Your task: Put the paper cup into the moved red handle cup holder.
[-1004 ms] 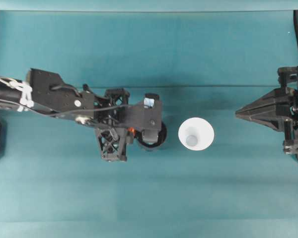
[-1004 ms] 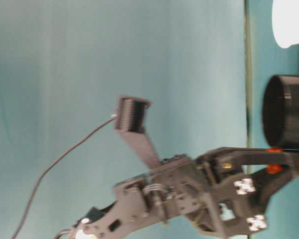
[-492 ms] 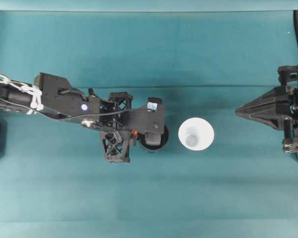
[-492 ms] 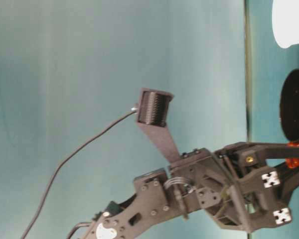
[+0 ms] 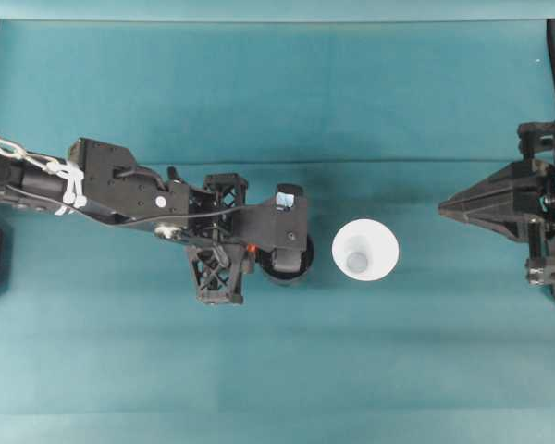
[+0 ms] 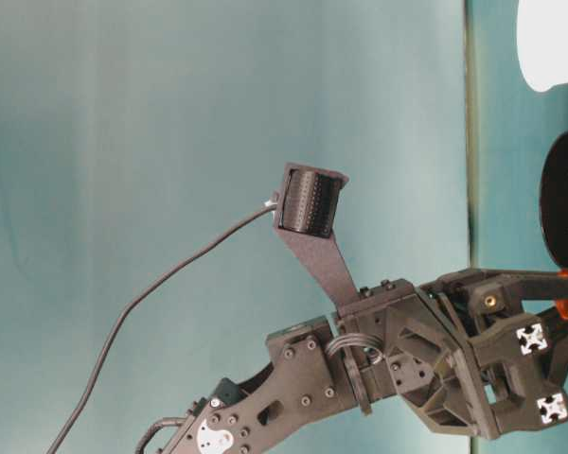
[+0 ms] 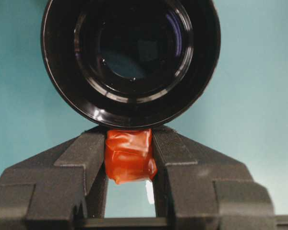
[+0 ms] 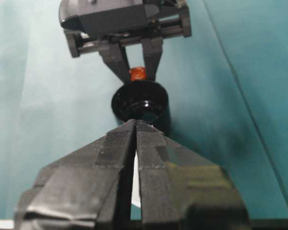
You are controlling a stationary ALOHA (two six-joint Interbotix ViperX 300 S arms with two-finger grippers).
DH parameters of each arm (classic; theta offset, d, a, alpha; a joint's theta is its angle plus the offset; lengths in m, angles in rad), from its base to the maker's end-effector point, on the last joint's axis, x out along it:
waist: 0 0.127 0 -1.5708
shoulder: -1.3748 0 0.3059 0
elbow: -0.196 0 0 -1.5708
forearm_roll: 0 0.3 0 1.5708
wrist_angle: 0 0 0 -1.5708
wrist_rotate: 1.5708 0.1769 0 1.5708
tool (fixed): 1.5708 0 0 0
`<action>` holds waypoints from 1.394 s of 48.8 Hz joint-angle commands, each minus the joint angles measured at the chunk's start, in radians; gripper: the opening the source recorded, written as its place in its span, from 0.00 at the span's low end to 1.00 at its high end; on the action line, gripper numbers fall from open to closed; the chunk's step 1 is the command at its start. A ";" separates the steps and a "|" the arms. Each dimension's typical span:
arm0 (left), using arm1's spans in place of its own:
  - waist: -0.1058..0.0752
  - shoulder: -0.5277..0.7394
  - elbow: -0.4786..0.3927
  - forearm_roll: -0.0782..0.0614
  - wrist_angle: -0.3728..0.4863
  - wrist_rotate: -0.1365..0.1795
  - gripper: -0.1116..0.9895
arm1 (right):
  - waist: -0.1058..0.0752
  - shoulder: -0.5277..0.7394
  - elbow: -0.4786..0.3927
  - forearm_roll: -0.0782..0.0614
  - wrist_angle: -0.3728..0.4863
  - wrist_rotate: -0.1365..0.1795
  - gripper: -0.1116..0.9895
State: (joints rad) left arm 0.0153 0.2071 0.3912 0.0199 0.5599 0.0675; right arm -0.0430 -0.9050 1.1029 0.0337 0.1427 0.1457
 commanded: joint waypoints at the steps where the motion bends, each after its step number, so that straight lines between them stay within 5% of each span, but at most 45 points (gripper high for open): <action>1: -0.002 -0.002 -0.012 0.002 -0.003 -0.002 0.34 | -0.002 0.006 -0.014 0.002 -0.005 0.006 0.03; 10: -0.002 -0.002 -0.012 0.003 -0.006 -0.008 0.38 | -0.002 0.006 -0.014 0.002 -0.005 0.006 0.03; 19: -0.003 -0.002 -0.014 0.002 -0.015 -0.005 0.86 | -0.003 0.006 -0.014 0.002 -0.005 0.006 0.03; 23: -0.003 -0.002 -0.012 0.002 -0.015 0.002 0.98 | -0.002 0.006 -0.014 0.002 -0.005 0.006 0.03; 40: -0.002 -0.064 0.003 0.003 0.037 0.015 0.96 | -0.002 0.006 -0.014 0.002 -0.005 0.006 0.03; 60: -0.002 -0.457 0.150 0.002 0.054 0.025 0.96 | -0.002 0.006 -0.014 0.002 0.054 0.006 0.03; 68: -0.009 -0.584 0.261 0.002 -0.025 0.021 0.95 | -0.002 0.009 -0.014 0.002 0.067 0.006 0.03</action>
State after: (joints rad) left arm 0.0138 -0.3099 0.6167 0.0199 0.5814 0.0905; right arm -0.0445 -0.9050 1.1045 0.0337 0.2071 0.1457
